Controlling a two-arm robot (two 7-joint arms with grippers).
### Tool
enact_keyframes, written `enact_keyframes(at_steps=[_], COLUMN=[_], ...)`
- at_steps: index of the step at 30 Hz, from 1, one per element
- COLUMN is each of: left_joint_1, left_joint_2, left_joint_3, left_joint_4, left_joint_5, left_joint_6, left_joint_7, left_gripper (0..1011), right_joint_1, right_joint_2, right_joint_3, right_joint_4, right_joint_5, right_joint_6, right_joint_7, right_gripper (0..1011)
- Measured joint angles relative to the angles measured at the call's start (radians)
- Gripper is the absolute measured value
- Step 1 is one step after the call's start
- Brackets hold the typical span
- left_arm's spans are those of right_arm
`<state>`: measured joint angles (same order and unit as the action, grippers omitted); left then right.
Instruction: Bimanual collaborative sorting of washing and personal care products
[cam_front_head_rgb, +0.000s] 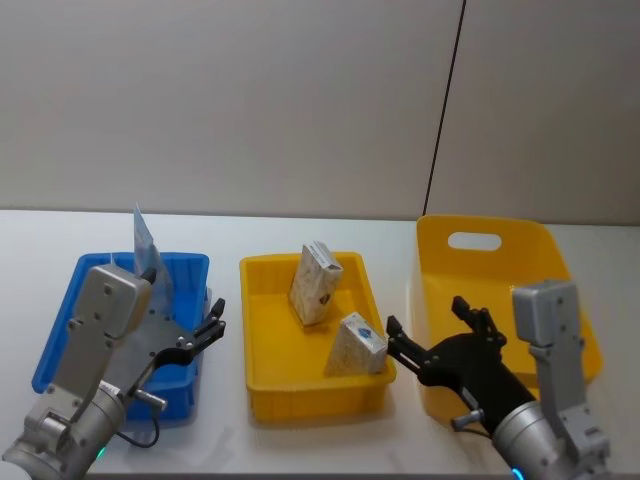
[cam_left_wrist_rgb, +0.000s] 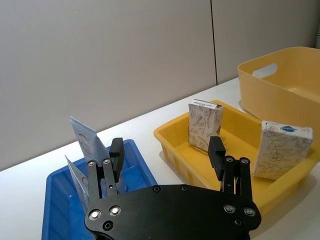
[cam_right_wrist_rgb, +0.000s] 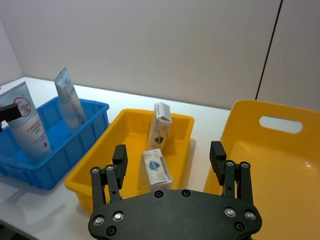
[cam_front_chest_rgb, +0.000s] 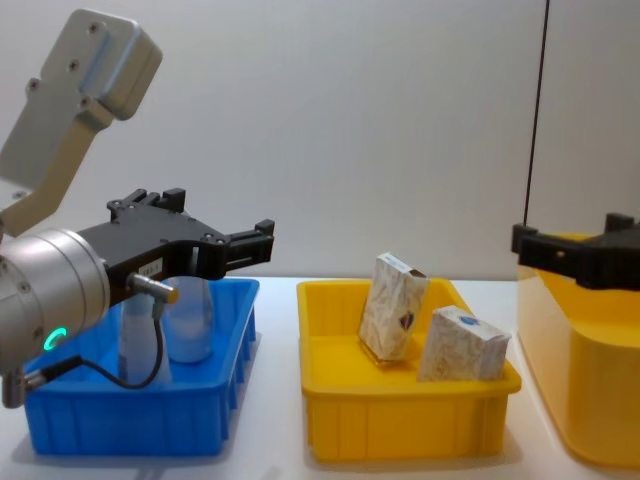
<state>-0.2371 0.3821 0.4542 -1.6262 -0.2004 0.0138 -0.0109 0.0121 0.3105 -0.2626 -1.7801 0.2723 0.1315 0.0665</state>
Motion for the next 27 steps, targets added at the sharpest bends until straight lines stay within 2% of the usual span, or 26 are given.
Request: enact_keyframes(at_steps=[12, 27], left_joint_1=[0.000, 0.000], left_joint_2=[0.000, 0.000], left_joint_3=[0.000, 0.000], left_joint_4=[0.000, 0.000], left_joint_5=[0.000, 0.000], left_joint_6=[0.000, 0.000], left_joint_7=[0.000, 0.000], left_gripper=[1001, 1001], right_joint_1=[0.029, 0.098], right_joint_2=[-0.044, -0.101], right_joint_3=[-0.020, -0.032], right_joint_4=[0.018, 0.111], right_joint_5=[0.001, 0.010], right_joint_6=[0.124, 0.254], right_joint_7=[-0.021, -0.038], right_gripper=[1004, 1004])
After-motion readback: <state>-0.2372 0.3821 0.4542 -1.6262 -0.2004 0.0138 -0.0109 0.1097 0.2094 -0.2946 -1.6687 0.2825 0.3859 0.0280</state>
